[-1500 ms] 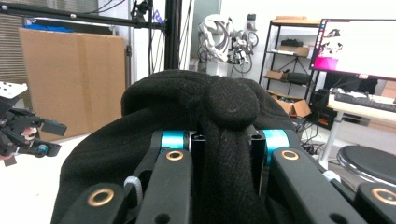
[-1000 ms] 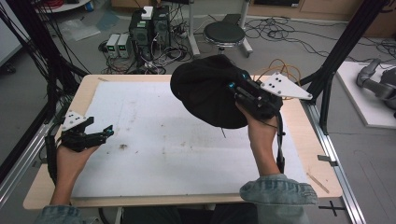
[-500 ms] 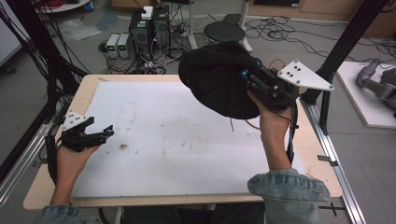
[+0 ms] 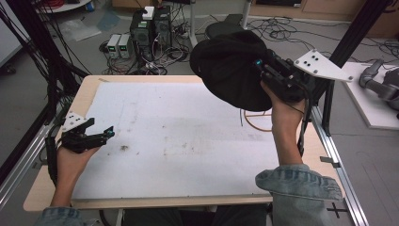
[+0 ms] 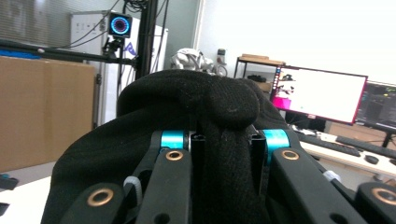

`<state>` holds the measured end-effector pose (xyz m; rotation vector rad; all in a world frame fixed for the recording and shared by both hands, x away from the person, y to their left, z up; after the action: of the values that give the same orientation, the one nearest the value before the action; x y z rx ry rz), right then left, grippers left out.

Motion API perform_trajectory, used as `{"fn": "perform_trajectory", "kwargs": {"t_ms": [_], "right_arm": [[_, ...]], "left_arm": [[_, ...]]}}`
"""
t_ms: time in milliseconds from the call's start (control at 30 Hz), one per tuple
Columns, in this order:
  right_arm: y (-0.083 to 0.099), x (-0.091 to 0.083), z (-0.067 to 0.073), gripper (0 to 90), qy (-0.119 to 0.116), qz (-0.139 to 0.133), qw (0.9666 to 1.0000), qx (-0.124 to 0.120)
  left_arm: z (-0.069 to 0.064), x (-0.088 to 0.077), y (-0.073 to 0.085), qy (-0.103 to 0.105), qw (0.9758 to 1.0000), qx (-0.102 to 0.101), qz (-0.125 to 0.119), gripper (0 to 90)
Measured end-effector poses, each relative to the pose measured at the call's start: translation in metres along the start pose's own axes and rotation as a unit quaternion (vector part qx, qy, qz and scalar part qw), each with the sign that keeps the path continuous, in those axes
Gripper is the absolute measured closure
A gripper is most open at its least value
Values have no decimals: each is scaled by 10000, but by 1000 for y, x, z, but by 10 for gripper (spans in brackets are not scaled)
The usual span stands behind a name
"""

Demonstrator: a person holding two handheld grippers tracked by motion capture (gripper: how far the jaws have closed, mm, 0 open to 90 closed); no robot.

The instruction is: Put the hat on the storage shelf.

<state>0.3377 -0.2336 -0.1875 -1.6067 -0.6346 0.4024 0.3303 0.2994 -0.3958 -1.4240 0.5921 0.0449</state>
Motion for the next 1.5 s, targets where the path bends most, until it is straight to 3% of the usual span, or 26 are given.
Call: {"fn": "perform_trajectory", "kwargs": {"t_ms": [467, 867, 1033, 1500], "right_arm": [[-7, -7, -28, 791, 401, 54, 9992, -41], [-3, -13, -54, 790, 869, 316, 9954, -235], [3, -14, -63, 789, 1058, 473, 9927, -340], [27, -9, -89, 786, 1334, 840, 9873, -179]], "left_arm": [[0, 0, 0, 6, 10000, 4, 15, 205], [-1, 1, 1, 38, 10000, -5, 33, 205], [-2, 2, 0, 72, 10000, 5, 29, 205], [-1, 1, 1, 83, 10000, -14, 49, 206]]}}
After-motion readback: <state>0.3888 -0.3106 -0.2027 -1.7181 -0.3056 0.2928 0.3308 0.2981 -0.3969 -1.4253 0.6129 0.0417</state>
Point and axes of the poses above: each handheld gripper's, and its own axes: x roughly forward along the jaws, y roughly out of its underside, z roughly to its left, the point moved 1 cm from there along x, roughly forward along the jaws, and after that the axes turned 1 degree about -y, right-handed, at the moved point
